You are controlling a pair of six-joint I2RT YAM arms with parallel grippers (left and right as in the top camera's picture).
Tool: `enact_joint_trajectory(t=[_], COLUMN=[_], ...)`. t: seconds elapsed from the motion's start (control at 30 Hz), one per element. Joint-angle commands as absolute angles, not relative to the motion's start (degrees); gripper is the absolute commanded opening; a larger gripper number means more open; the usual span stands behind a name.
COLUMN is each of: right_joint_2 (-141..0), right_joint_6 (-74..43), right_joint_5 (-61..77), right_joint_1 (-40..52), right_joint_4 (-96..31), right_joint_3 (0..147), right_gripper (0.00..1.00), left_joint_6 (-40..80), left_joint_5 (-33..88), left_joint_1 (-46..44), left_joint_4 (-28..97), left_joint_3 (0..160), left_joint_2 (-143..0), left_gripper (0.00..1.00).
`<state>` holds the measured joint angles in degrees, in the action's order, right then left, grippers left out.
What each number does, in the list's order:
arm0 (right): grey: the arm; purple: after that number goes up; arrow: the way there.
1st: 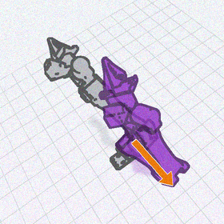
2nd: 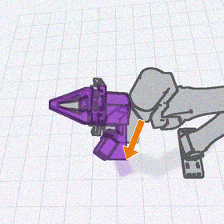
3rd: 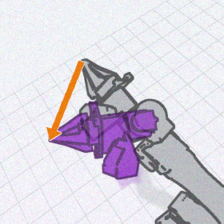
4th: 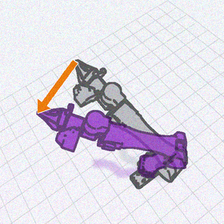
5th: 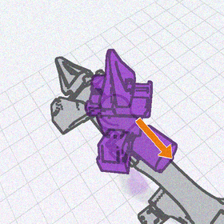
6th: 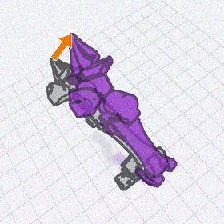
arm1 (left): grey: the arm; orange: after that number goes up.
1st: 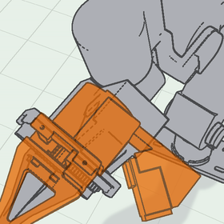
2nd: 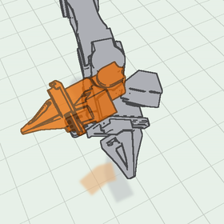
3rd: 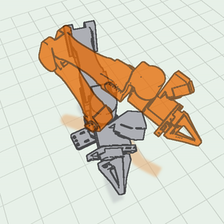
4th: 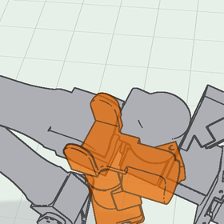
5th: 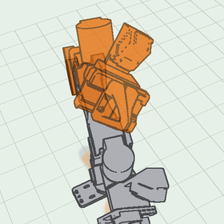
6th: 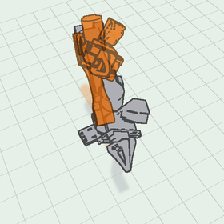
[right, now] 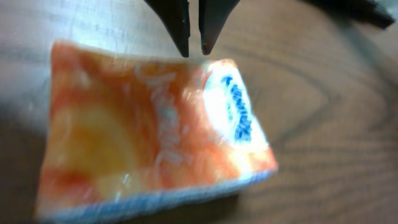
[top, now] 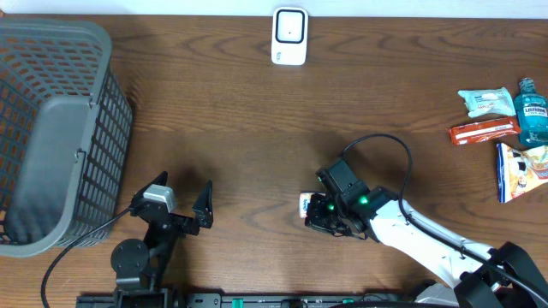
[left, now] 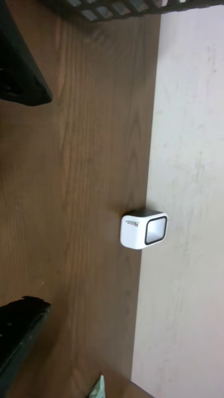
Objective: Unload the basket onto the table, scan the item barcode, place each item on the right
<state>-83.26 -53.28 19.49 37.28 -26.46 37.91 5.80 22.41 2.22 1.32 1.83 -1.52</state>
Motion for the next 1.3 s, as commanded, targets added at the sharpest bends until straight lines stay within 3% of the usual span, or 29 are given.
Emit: enact_joint_trajectory(t=[0.0,0.1,0.27,0.5,0.67,0.77,0.83,0.9,1.0,1.07,1.27], right_joint_2=[-80.64,-78.39,-77.60,-81.30,-85.86,-88.01,-89.14,-89.97,-90.00,-90.00,-89.80], right_joint_6=[-51.94,-51.13,-51.18,-50.87,-42.57,-39.22,-38.85,-38.89,-38.87,-38.87,-38.87], right_joint_5=[22.17,18.98,8.05,-8.71,-6.83,-2.74,-1.26,-0.78,-0.12,0.01,2.07], right_joint_1=[37.43,37.45,37.45,37.43,37.45,37.45,37.45,37.45,37.43,37.43,35.81], right_joint_4=[-30.26,-33.80,-35.73,-34.74,-28.88,-26.11,-25.96,-26.65,-27.33,-27.46,-28.69], right_joint_3=[41.93,42.68,42.59,42.46,42.46,42.46,42.46,42.46,42.46,42.46,42.68], right_gripper=[0.09,0.34,0.59,0.71,0.65,0.57,0.43,0.20,0.06,0.01,0.01], left_joint_6=[5.87,5.87,5.87,5.89,5.89,5.87,5.87,5.87,5.87,5.87,5.87], left_joint_5=[23.38,23.35,23.38,23.35,23.38,23.35,23.38,23.38,23.38,23.35,23.35], left_joint_1=[2.28,2.28,2.28,2.28,2.28,2.28,2.28,2.28,2.28,2.28,2.28], left_joint_4=[2.24,2.24,2.26,2.26,2.26,2.24,2.24,2.26,2.26,2.26,2.26], left_joint_3=[0.23,0.23,0.23,0.23,0.23,0.23,0.23,0.23,0.23,0.23,0.23], left_joint_2=[-1.37,-1.37,-1.37,-1.37,-1.37,-1.37,-1.37,-1.37,-1.37,-1.37,-1.37], left_gripper=[0.98,0.98,0.98,0.98,0.98,0.98,0.98,0.98,0.98,0.98,0.98])
